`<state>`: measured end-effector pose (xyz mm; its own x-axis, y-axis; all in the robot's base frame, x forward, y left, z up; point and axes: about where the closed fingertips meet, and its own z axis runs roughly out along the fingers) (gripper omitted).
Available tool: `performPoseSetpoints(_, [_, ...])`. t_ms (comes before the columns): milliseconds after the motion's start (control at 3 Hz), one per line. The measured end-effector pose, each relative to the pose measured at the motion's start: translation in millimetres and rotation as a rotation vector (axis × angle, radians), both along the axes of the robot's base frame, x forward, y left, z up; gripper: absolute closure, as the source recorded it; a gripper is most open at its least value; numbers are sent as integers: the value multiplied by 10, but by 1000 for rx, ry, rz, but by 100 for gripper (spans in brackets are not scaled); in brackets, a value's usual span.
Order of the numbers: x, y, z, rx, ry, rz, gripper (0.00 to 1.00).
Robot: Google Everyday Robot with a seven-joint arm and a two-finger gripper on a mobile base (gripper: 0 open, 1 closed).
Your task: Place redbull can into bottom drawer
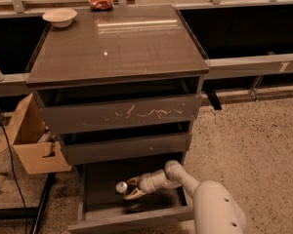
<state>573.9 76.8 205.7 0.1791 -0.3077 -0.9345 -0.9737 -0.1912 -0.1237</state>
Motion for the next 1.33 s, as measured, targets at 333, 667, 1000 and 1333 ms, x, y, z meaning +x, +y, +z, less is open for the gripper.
performPoseSetpoints(333, [46,33,-65,-6,10,2,100])
performPoseSetpoints(667, [68,31,-116,-7,25,-5,100])
performPoseSetpoints(1000, [57,-20,-224,-22,64,-30,100])
performPoseSetpoints(1333, [40,-69,-293,-17,74,-35,100])
